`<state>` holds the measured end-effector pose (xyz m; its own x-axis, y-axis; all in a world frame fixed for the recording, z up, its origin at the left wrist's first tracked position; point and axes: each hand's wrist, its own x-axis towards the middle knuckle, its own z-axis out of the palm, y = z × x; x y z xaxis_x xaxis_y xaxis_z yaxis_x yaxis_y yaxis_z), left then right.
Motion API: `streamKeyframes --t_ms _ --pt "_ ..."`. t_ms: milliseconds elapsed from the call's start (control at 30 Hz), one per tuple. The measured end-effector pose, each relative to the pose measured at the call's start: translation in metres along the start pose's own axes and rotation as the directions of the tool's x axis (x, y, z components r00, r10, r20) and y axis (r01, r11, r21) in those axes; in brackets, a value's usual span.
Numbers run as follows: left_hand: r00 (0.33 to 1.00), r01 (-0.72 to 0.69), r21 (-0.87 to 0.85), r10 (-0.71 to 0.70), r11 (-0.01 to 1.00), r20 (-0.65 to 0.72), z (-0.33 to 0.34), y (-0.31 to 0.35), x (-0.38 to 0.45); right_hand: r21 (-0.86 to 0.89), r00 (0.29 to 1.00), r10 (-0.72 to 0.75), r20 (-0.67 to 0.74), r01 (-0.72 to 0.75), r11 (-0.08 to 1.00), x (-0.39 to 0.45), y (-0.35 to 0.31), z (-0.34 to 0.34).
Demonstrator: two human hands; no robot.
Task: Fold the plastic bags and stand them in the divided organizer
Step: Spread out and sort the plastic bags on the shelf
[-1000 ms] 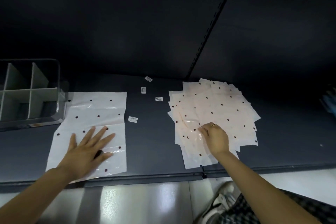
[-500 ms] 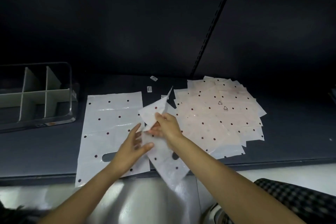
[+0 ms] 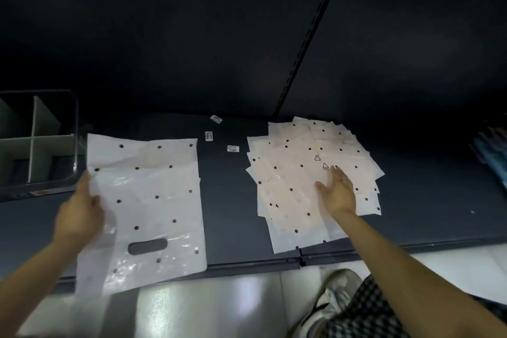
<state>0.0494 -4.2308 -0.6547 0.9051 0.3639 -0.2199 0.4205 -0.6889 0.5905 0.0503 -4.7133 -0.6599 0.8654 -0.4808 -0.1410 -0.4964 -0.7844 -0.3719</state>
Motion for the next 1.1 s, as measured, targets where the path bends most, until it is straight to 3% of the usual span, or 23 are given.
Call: streamKeyframes --t_ms 100,167,233,267,333,367,433,500,567,600,667,700,733,767,800,833,900,933,967,1033,1100 --pt "1.000 -0.002 0.174 0.001 0.985 0.009 0.005 -0.006 0.006 -0.155 0.998 0.007 0.062 0.003 0.988 0.011 0.022 -0.004" --pt "0.997 -0.029 0.275 0.048 0.961 -0.062 0.010 -0.003 0.002 -0.145 1.000 -0.021 -0.006 0.020 0.989 0.014 0.028 -0.004" --pt "0.972 -0.145 0.374 0.203 0.916 -0.121 0.015 0.008 -0.010 -0.148 0.993 -0.039 -0.108 0.023 0.989 0.012 0.028 -0.004" --pt "0.947 -0.255 0.409 0.312 0.876 -0.078 0.018 0.016 -0.020 -0.161 0.988 -0.043 -0.150 0.018 0.987 0.010 0.026 -0.005" --pt "0.864 -0.499 0.427 0.473 0.754 0.174 0.029 0.026 -0.038 -0.165 0.973 -0.073 -0.219 0.037 0.986 0.004 0.018 -0.007" --pt "0.815 -0.579 0.417 0.493 0.700 0.304 0.035 0.030 -0.047 -0.142 0.966 -0.104 -0.237 0.071 0.987 0.000 0.010 -0.007" --pt "0.749 -0.657 0.367 0.512 0.659 0.421 0.046 0.037 -0.060 -0.040 0.957 -0.172 -0.232 0.168 0.985 -0.013 -0.013 -0.007" --pt "0.695 -0.709 0.239 0.598 0.663 0.400 0.054 0.043 -0.071 0.114 0.967 -0.193 -0.168 0.214 0.970 -0.029 -0.048 -0.002" --pt "0.663 -0.695 0.019 0.631 0.718 0.401 0.061 0.054 -0.083 0.359 0.997 -0.071 -0.039 0.081 0.930 -0.047 -0.087 0.008" --pt "0.652 -0.633 -0.107 0.602 0.767 0.461 0.063 0.062 -0.091 0.539 0.993 0.041 0.108 -0.094 0.837 -0.058 -0.107 0.015" --pt "0.640 -0.410 -0.329 0.526 0.851 0.560 0.071 0.079 -0.102 0.746 0.874 0.146 0.464 -0.474 0.467 -0.082 -0.145 0.022" --pt "0.663 -0.316 -0.400 0.502 0.860 0.556 0.075 0.086 -0.106 0.752 0.798 0.105 0.593 -0.596 0.280 -0.091 -0.159 0.022" --pt "0.715 -0.262 -0.441 0.479 0.859 0.509 0.078 0.091 -0.107 0.738 0.750 0.032 0.660 -0.656 0.159 -0.098 -0.169 0.021" --pt "0.793 -0.235 -0.462 0.444 0.855 0.418 0.079 0.094 -0.105 0.738 0.739 -0.038 0.672 -0.665 0.119 -0.102 -0.174 0.020" --pt "0.865 -0.243 -0.445 0.400 0.862 0.302 0.077 0.096 -0.100 0.767 0.765 -0.079 0.639 -0.628 0.132 -0.104 -0.173 0.018" --pt "0.911 -0.253 -0.403 0.357 0.880 0.207 0.073 0.096 -0.093 0.818 0.825 -0.081 0.559 -0.533 0.215 -0.102 -0.169 0.017" --pt "0.939 -0.227 -0.314 0.293 0.922 0.179 0.064 0.091 -0.074 0.810 0.964 -0.069 0.255 -0.175 0.560 -0.093 -0.146 0.016" --pt "0.937 -0.196 -0.272 0.261 0.942 0.230 0.060 0.089 -0.063 0.662 0.990 -0.120 0.077 0.039 0.748 -0.088 -0.128 0.018" --pt "0.928 -0.162 -0.228 0.227 0.960 0.295 0.057 0.087 -0.053 0.419 0.974 -0.225 -0.001 0.205 0.885 -0.082 -0.108 0.021" --pt "0.900 -0.127 -0.130 0.169 0.983 0.403 0.055 0.088 -0.036 -0.039 0.914 -0.371 0.162 0.382 0.924 -0.073 -0.070 0.034" --pt "0.876 -0.127 -0.074 0.147 0.989 0.460 0.060 0.090 -0.023 -0.238 0.861 -0.397 0.318 0.478 0.846 -0.067 -0.039 0.049"
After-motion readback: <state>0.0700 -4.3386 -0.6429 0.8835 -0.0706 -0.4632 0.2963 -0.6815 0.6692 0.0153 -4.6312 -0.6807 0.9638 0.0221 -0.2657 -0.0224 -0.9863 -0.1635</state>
